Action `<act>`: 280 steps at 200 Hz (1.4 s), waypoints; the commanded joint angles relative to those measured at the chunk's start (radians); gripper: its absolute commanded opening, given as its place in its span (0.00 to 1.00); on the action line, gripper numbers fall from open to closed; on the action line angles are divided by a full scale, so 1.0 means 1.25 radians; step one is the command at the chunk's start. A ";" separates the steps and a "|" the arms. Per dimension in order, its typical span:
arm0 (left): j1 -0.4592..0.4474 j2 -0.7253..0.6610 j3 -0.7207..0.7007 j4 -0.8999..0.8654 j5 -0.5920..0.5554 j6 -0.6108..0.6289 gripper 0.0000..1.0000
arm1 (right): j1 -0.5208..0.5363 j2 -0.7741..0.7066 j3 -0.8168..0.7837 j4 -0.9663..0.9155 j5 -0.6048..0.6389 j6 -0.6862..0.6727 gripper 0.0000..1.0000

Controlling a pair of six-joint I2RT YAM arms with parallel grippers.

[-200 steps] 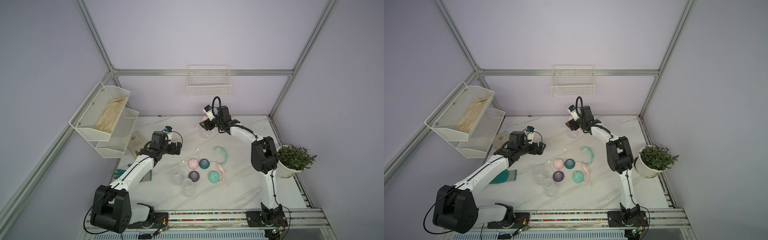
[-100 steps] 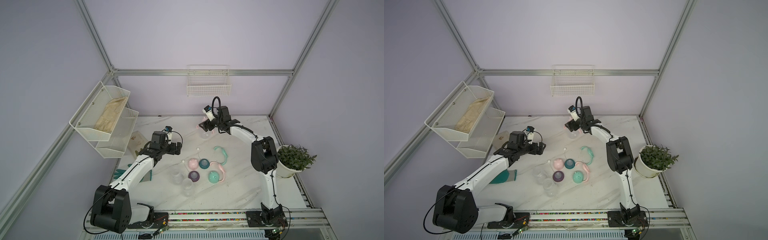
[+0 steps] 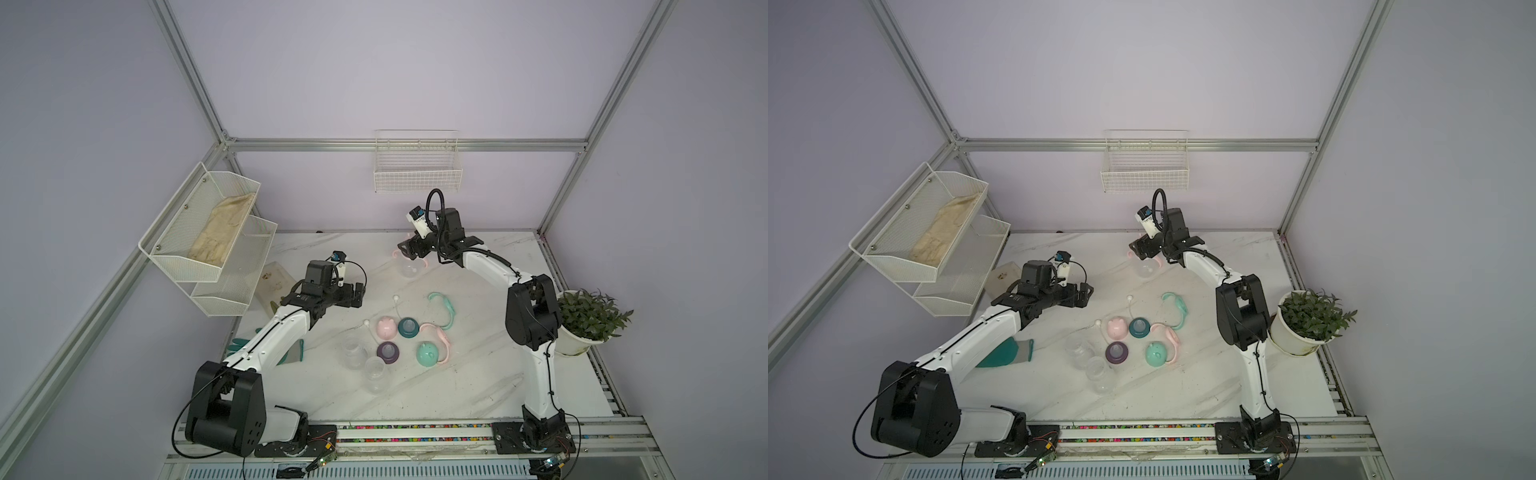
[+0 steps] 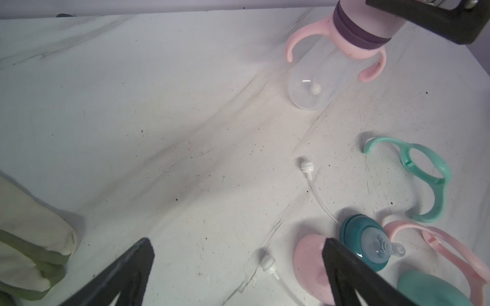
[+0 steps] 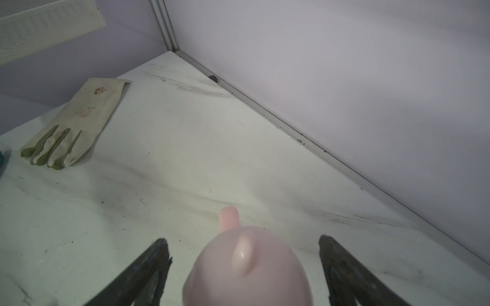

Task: Assemble the baby bottles
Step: Close the lid on the baby bottle.

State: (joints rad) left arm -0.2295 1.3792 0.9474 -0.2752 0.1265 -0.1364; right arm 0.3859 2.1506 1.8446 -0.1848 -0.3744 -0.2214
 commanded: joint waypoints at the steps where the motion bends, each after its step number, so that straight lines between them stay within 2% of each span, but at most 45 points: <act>1: 0.004 0.019 0.105 0.100 0.005 -0.008 1.00 | -0.007 -0.073 -0.013 0.071 0.001 0.020 0.91; 16: 0.003 0.079 0.145 0.138 0.004 -0.023 1.00 | -0.013 -0.081 -0.018 0.097 0.014 0.067 0.89; 46: 0.003 0.175 0.238 0.223 0.050 -0.056 0.99 | -0.022 -0.077 -0.021 0.123 0.068 0.144 0.74; 52: 0.003 0.198 0.258 0.237 0.064 -0.088 0.98 | -0.024 -0.075 -0.021 0.122 0.071 0.158 0.71; 84: -0.002 0.317 0.361 0.309 0.142 -0.136 0.91 | -0.045 -0.075 -0.067 0.172 0.035 0.220 0.59; 106: -0.019 0.382 0.425 0.327 0.163 -0.141 0.87 | -0.055 -0.071 -0.090 0.201 0.010 0.249 0.51; 197: -0.102 0.509 0.565 0.348 0.113 -0.102 0.85 | -0.056 -0.067 -0.152 0.269 0.014 0.319 0.44; 280: -0.137 0.557 0.602 0.294 0.053 -0.065 0.81 | -0.051 -0.045 -0.152 0.264 -0.010 0.345 0.43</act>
State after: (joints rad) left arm -0.3939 2.0644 1.6436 0.1001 0.2306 -0.2462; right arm 0.3161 2.0640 1.6436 0.1211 -0.3656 0.1852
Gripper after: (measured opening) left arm 0.816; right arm 0.433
